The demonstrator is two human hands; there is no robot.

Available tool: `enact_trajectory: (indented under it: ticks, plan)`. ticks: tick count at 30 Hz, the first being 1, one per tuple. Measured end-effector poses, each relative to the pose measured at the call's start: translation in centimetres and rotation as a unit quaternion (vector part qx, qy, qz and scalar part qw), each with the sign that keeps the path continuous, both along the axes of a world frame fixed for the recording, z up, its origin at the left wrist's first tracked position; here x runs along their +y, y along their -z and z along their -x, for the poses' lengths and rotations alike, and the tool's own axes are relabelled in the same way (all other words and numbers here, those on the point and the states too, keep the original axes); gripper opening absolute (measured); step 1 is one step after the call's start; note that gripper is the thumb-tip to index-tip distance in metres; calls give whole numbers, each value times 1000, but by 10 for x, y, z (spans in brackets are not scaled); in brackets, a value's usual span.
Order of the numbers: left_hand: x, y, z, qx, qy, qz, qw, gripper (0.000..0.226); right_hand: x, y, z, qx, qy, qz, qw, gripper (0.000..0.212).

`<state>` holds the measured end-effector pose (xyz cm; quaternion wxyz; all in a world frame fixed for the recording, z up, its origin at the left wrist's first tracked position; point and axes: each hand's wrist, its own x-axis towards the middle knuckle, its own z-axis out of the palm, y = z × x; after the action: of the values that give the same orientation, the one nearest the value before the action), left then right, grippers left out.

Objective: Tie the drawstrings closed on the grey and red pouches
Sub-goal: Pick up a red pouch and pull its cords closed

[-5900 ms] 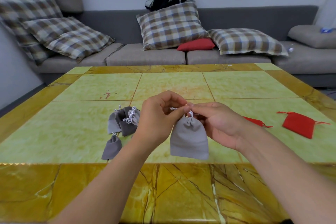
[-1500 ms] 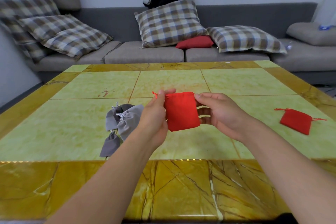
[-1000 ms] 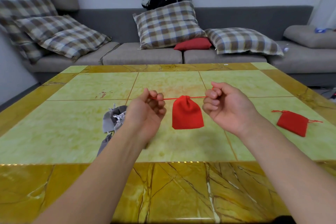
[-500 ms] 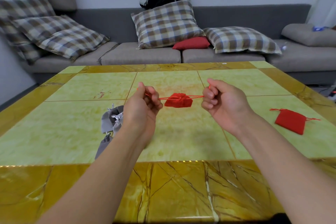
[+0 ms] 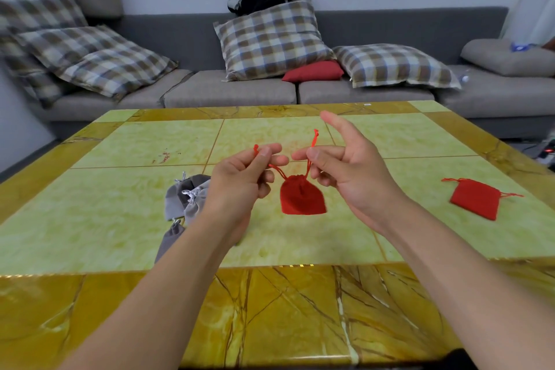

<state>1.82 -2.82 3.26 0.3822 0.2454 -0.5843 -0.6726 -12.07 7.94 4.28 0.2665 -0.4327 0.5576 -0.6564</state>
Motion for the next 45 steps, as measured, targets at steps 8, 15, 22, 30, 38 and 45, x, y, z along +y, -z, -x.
enact_trajectory:
  ticks: [8,15,22,30,38,45]
  plan:
    - [10,2,3,-129,-4,163,978,42,0,-3,-13,181,-23,35,983,12]
    - [19,3,1,-204,152,161,954,64,0,1,-1,168,-76,-31,982,13]
    - [16,-2,2,-115,240,-52,962,33,-1,2,4,124,-54,-27,990,14]
    - [12,9,0,-159,257,90,949,35,-1,0,4,156,-20,-39,987,6]
    - [1,8,1,-132,128,81,980,39,2,-1,11,47,9,-69,996,20]
    - [-4,9,-1,-88,75,97,989,19,2,4,-4,42,-93,-133,986,11]
